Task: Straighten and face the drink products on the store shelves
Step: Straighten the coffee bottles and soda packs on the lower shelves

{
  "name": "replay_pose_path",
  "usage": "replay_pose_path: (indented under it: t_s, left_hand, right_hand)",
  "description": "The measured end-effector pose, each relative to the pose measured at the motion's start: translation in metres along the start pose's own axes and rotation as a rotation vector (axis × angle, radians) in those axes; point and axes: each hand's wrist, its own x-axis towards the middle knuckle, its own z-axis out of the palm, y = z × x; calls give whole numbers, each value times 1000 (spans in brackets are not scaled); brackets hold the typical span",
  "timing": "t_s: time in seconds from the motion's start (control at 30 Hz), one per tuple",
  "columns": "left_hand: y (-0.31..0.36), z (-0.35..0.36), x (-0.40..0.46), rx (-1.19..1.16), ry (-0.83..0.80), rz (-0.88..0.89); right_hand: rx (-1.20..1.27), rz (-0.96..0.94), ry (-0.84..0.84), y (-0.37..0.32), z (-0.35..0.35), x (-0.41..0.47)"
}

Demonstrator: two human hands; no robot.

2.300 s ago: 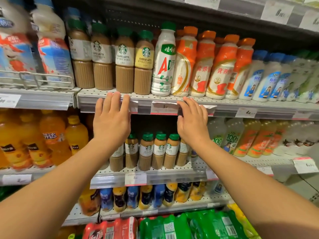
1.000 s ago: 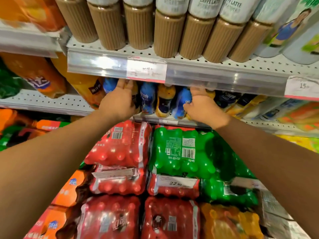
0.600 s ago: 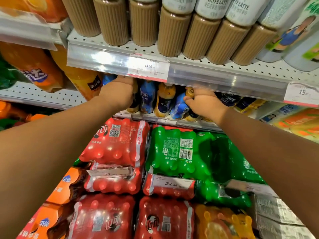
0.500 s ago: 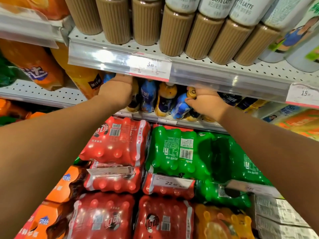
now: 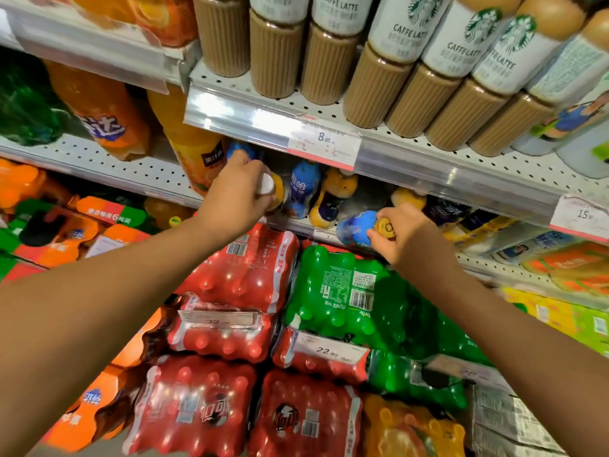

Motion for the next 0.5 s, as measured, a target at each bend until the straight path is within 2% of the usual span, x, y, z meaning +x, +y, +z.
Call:
replay_pose_path:
  t_s: [0.27,0.4,0.5]
  left_hand:
    - [-13,-66,-33,-67,6,-75]
    - [-32,-88,-48,34,-102,-21]
    - [-46,-92,-61,-76,-70,-39]
  right_hand:
    - [205,21,72,-72,-5,19]
    - [167,112,27,-103,11,53]
    - [141,102,-26,-117,25,72]
